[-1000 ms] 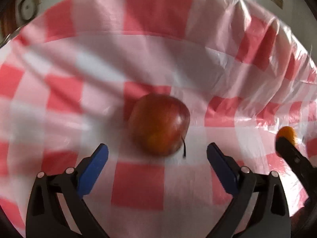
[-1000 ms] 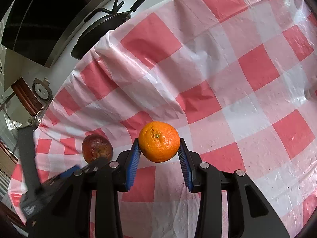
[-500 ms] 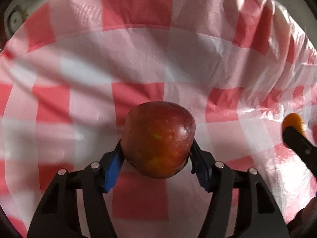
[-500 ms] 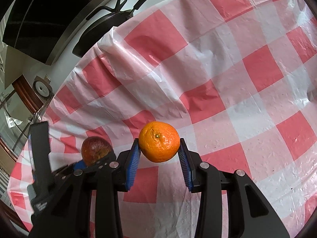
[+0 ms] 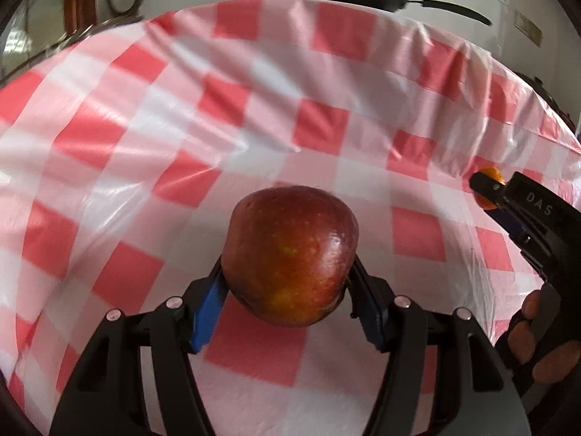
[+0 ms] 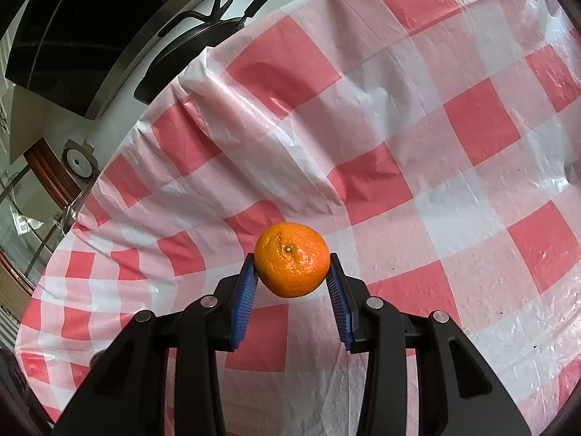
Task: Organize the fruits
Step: 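Carry the apple in the left tool over the box while the right tool carries the mandarin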
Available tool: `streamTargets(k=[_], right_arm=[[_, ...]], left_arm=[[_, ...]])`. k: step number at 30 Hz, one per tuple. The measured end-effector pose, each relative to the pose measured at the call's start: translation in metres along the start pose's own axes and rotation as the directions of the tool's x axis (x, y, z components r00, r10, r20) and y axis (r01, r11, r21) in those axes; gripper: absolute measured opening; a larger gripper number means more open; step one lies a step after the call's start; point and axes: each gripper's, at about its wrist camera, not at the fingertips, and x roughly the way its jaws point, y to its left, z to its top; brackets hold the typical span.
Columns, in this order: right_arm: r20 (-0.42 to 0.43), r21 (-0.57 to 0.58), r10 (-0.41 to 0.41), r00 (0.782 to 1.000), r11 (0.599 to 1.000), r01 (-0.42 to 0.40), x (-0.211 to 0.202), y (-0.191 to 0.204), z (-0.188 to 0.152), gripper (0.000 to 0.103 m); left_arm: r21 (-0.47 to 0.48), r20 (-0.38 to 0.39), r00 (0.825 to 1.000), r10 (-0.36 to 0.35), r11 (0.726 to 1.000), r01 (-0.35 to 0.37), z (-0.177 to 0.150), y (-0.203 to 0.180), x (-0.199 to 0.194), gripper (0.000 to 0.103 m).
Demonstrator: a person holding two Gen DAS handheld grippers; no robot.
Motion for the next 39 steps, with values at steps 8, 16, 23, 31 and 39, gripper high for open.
streamTargets(k=[8, 16, 23, 31, 39], right_arm=[[-0.016, -0.014, 0.033, 0.999, 0.999, -0.033, 0.003, -0.001, 0.003, 0.039], [-0.089, -0.035, 0.049, 0.995, 0.998, -0.053, -0.017, 0.006, -0.018, 0.039], [-0.105, -0.080, 0.051, 0.993, 0.995, -0.060, -0.086, 0.021, -0.062, 0.039], [-0.145, -0.100, 0.048, 0.988, 0.993, -0.063, -0.141, 0.018, -0.104, 0.039], [-0.130, -0.120, 0.039, 0.991, 0.991, -0.054, -0.178, 0.007, -0.124, 0.039]], left_arm=[[-0.038, 0.021, 1.000, 0.002, 0.999, -0.001, -0.007, 0.024, -0.010, 0.064], [-0.036, 0.038, 0.999, -0.029, 0.999, 0.030, -0.020, 0.030, -0.031, 0.064], [-0.033, 0.070, 0.997, -0.019, 0.999, 0.022, -0.029, 0.034, -0.044, 0.064], [-0.043, 0.086, 0.996, 0.000, 0.999, 0.004, -0.053, 0.041, -0.065, 0.064], [-0.087, 0.112, 0.994, -0.015, 0.996, 0.024, -0.079, 0.043, -0.105, 0.064]])
